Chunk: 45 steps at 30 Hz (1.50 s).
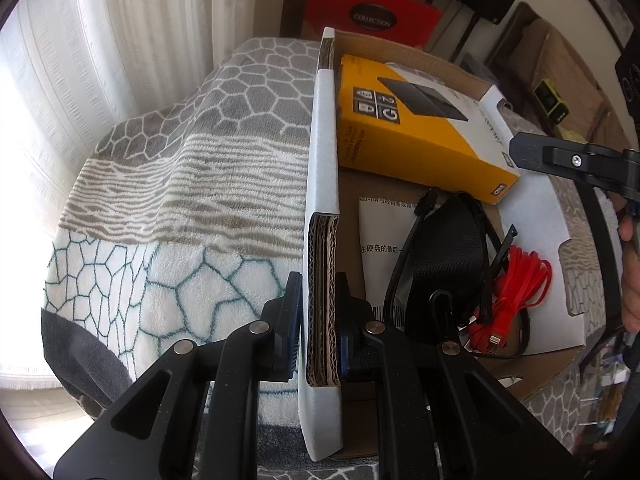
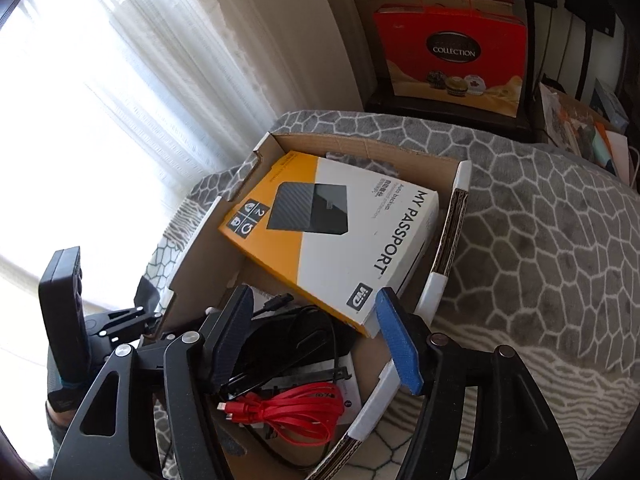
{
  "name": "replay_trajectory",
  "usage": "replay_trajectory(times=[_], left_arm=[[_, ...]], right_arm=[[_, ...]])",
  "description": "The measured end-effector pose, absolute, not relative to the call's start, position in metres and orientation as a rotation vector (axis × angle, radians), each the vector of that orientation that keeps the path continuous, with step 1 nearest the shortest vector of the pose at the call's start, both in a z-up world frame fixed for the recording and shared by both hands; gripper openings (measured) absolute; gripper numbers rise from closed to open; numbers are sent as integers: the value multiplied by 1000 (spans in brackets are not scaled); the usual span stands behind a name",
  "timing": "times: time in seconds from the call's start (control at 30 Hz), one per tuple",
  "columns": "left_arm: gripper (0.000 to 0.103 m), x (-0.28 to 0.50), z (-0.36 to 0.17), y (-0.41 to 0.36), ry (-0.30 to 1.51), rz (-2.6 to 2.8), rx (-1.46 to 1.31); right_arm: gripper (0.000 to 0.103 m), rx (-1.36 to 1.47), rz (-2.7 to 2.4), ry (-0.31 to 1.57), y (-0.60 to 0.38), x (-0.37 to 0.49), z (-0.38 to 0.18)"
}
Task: Organize objects
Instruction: 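Lower the MY PASSPORT box into the cardboard box and open the right gripper, then open the left gripper to release the box wall and withdraw both grippers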
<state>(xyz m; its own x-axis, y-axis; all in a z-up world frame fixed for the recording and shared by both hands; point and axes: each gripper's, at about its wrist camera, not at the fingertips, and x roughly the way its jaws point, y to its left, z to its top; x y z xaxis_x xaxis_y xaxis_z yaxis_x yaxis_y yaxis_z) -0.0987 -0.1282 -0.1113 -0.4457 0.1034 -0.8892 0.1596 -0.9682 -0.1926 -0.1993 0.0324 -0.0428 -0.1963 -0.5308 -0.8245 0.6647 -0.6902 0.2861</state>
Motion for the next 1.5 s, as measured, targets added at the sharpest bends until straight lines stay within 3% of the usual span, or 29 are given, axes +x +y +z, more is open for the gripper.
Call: replay_trajectory(times=[0.7, 0.97, 1.07, 1.17, 1.27, 1.43, 1.5], left_arm=[[15, -93, -106, -137, 409, -2615, 1612], [48, -75, -77, -132, 306, -2625, 1481], [54, -72, -66, -125, 260, -2650, 1442], [52, -78, -68, -121, 240, -2649, 1464], [33, -88, -81, -122, 251, -2602, 1523], [33, -91, -94, -123, 255, -2577, 1547], [30, -94, -98, -123, 252, -2567, 1562]], right_arm=[[64, 1213, -1995, 94, 67, -181, -22], [68, 1187, -2103, 85, 100, -165, -16], [71, 1178, -2121, 69, 112, -160, -15], [72, 1212, -2136, 54, 118, -161, -21], [70, 1307, -2119, 19, 118, -168, -37], [65, 1383, -2060, -10, 107, -171, -62], [56, 1404, -2048, -2, 100, -171, -68]])
